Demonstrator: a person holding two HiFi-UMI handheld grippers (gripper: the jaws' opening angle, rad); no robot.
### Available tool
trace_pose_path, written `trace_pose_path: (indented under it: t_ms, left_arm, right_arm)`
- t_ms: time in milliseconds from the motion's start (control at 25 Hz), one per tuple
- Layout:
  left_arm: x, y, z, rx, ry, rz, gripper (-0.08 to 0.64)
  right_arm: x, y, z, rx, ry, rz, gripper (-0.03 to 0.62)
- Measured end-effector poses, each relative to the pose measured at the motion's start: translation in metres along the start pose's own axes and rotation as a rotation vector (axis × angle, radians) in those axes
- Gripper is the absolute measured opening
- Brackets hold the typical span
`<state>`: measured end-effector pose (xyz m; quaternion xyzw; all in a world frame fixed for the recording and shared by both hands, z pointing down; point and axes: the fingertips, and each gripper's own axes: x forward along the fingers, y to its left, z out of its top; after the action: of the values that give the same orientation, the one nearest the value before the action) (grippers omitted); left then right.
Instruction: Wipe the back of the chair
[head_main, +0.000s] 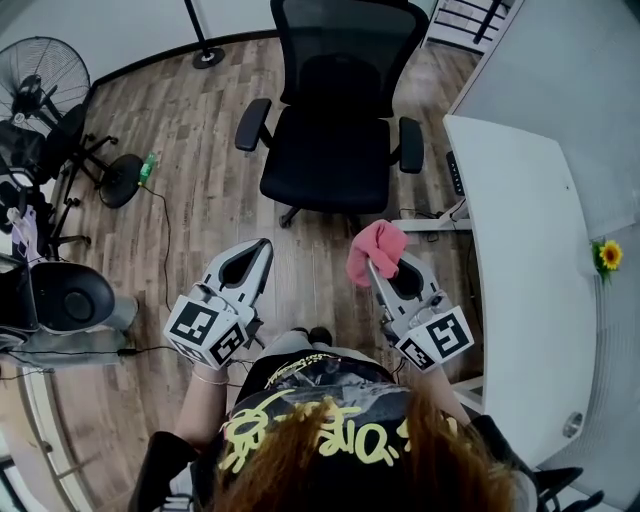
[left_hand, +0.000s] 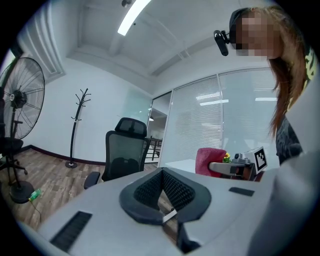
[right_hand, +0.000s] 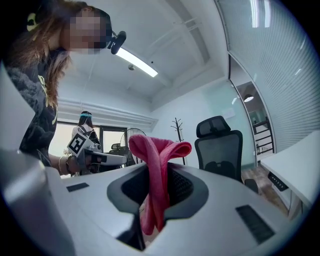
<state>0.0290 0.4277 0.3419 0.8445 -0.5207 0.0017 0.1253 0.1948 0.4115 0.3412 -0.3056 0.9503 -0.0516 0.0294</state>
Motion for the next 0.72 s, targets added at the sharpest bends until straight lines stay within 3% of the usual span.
trace_pose_path:
  t_ms: [120,280,440,720]
  left_arm:
    - [-0.001,0.000,0.003,-0.010,-0.023,0.016,-0.011]
    - [-0.008,0.006,-0.011,-0.039,0.005,0.034,-0.011]
    - [-0.015,0.031,-0.019,-0.072,0.016,0.075,-0.011]
    - [0.011,0.082,-0.015,-0.098,0.016,0.076,-0.011]
  right_arm:
    - [0.000,-0.002,-0.003,0.029,0.004,0.020,0.072]
    - [0.009,-0.007,-0.009,0.174,-0.014,0.035,0.072]
    - [0.036,-0.004,-0.016,0.090,0.028,0.049,0.072]
    - [0.086,-0.021,-0.013,0.093,0.018,0.058,0.072]
